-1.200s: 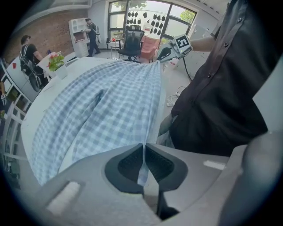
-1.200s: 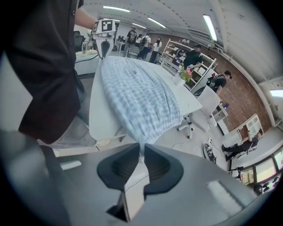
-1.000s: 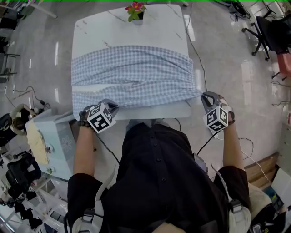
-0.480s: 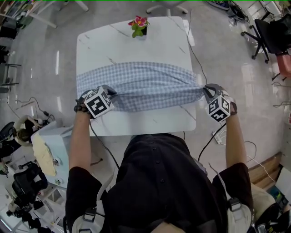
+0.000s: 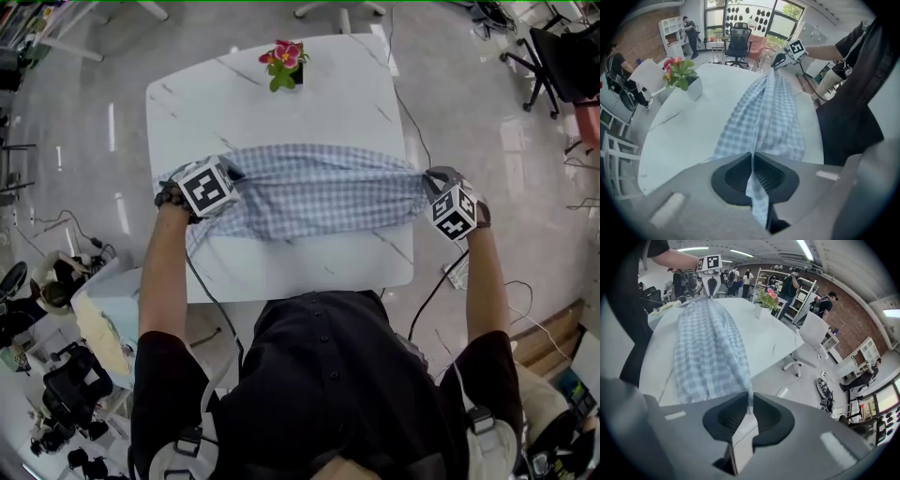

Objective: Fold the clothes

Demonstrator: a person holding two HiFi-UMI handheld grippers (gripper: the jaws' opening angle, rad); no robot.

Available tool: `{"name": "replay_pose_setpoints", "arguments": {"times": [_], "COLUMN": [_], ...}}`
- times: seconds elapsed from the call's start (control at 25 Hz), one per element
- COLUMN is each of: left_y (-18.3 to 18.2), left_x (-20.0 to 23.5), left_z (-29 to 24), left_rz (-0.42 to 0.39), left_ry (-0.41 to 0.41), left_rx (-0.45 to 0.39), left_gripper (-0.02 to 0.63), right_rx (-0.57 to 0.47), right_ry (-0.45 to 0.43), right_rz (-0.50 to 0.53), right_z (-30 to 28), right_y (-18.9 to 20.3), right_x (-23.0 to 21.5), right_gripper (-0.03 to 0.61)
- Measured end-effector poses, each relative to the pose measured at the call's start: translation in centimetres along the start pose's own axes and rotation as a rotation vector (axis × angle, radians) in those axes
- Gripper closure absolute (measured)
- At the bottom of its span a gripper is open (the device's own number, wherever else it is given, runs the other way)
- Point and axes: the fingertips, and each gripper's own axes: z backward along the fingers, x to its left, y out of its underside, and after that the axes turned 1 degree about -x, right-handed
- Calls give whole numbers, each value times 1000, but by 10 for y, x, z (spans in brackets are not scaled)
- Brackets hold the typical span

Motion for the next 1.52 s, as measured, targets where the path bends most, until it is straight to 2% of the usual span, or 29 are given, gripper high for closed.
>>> {"name": "replay_pose_setpoints", "arguments": {"times": [0.32,0.52,0.6,0.76,0.84,0.92,0.96,1.08,1.2,1.28,1.4,1.52], "left_y": [1,4,4,4,3,3,4,5,1,-2,-4,3], "left_x": [43,52,58,70,82,97,100,91,74,61,42,30], "left_z": [-20,-31,-34,-32,-30,-27,-26,-25,-23,-21,-19,-19], "left_rz": [132,142,149,169,180,210,230,248,234,221,201,198], "left_ry": [88,74,59,-11,-96,-199,-225,-220,-194,-175,-161,-181], "left_rx": [-54,-69,-84,-118,-143,-166,-172,-180,-192,-195,-197,-190], "left_gripper": [589,576,536,535,538,605,606,604,599,558,541,526], "right_rx": [24,68,67,33,7,-28,-49,-108,-126,-140,-170,-201], "right_ry": [-21,23,35,62,91,111,113,86,45,11,-37,-88], "right_rz": [-80,-89,-97,-89,-79,-80,-84,-74,-5,27,55,100], "right_z": [-27,-39,-40,-35,-31,-25,-22,-17,-20,-23,-25,-30], "right_y": [-1,3,3,-11,-21,-33,-41,-65,-81,-91,-111,-137], "right_x": [-16,-27,-32,-34,-35,-34,-32,-15,6,16,27,40], "right_gripper": [534,532,532,532,532,531,532,532,529,514,494,477]}}
